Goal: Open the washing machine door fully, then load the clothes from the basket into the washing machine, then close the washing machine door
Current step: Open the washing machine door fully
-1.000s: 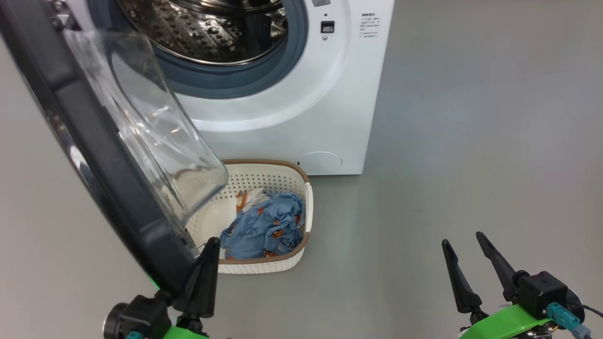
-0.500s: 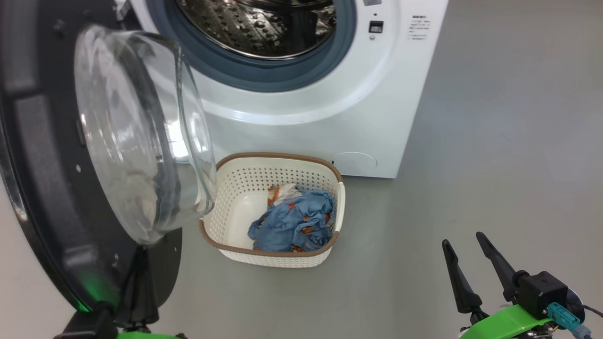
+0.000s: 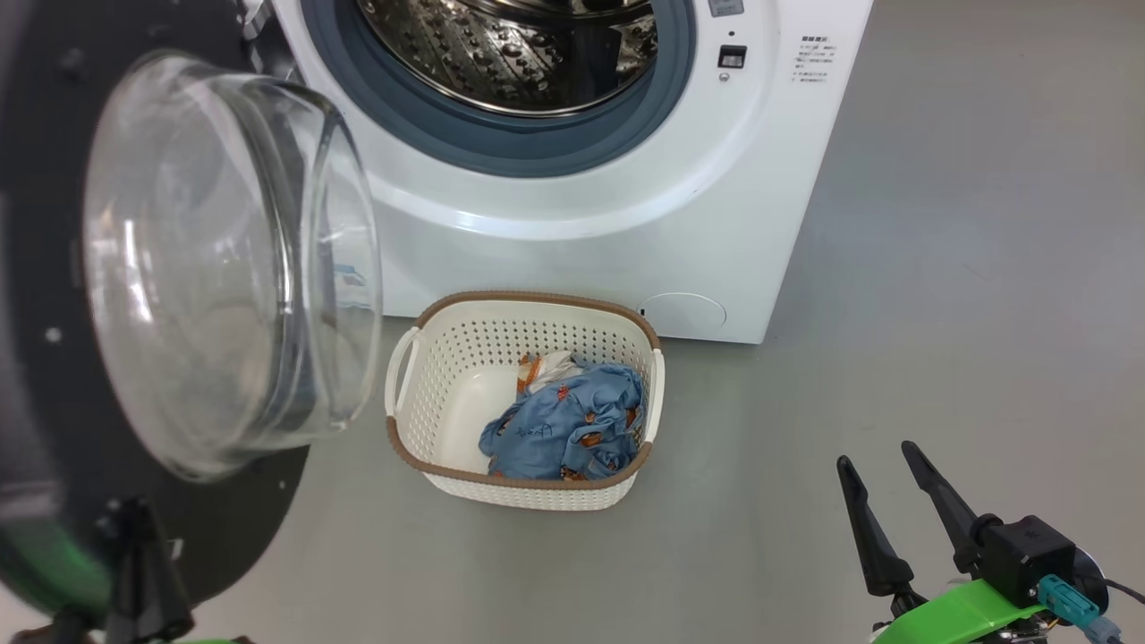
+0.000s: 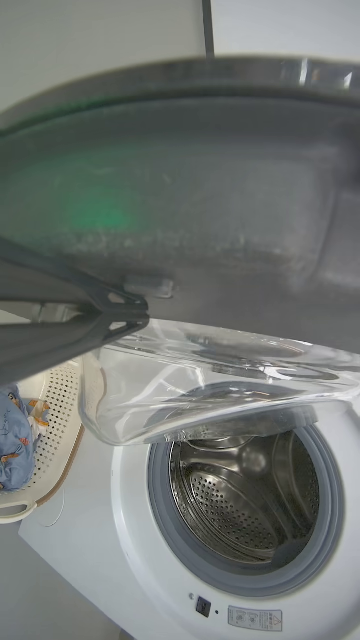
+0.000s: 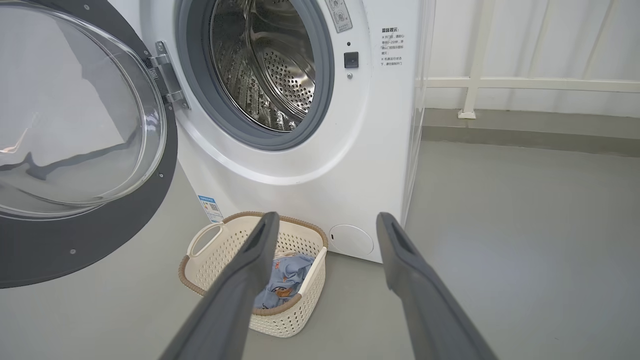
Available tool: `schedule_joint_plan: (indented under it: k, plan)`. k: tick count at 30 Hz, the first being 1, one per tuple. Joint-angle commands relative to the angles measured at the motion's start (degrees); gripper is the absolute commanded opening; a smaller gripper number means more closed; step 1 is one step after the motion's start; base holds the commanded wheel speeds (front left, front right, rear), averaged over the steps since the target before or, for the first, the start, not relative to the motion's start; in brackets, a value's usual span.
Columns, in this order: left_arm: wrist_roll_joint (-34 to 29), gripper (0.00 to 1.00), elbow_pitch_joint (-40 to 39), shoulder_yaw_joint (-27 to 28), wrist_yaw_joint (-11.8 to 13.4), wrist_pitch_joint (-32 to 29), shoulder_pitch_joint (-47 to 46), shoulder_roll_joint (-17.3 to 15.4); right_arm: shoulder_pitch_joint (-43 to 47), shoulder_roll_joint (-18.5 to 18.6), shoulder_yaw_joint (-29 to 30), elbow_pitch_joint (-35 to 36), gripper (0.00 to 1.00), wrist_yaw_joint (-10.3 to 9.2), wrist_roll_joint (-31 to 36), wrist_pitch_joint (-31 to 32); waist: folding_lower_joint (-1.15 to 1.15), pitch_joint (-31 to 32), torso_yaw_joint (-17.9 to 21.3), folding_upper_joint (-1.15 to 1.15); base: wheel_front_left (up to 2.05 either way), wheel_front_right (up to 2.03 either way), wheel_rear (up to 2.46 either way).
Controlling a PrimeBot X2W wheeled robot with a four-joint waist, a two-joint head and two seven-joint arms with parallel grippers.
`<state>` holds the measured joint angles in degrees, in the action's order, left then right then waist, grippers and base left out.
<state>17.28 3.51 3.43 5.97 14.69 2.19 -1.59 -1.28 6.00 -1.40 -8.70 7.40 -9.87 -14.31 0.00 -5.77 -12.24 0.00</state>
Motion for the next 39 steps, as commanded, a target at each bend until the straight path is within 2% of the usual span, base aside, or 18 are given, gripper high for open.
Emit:
schedule_joint_plan:
  k: [1,11,19,31,39]
  plan:
    - [0.05,0.0,-0.44,4.61,0.65,0.31,-2.07,-1.29,-1.18,0.74,-1.48,1.35,1.0,0.09,-0.35,-0.69,0.0,-0.21,0.38,0.0,0.0,0.0,0.0]
    - [-0.4,0.0,4.43,16.53,-1.01,0.31,-7.02,-1.71,-1.6,1.58,-1.59,1.46,1.0,0.09,-0.53,-0.69,0.0,-1.46,2.05,0.0,0.0,0.0,0.0]
    - [-1.27,0.0,10.18,23.87,-3.06,0.31,-12.17,-4.45,-1.86,2.19,-1.73,1.38,1.0,0.09,-0.71,-0.69,0.0,-2.22,2.66,0.0,0.0,0.0,0.0]
    - [-3.08,0.0,17.02,29.25,-5.74,0.31,-16.98,-8.32,-2.26,2.62,-2.31,1.11,1.0,0.09,-1.0,-0.69,0.0,-2.43,3.33,0.0,0.0,0.0,0.0]
    - [-4.87,0.0,16.85,31.15,-6.99,0.31,-17.6,-6.89,-2.4,2.2,-1.93,1.1,1.0,0.09,-1.07,-0.69,0.0,-2.53,3.4,0.0,0.0,0.0,0.0]
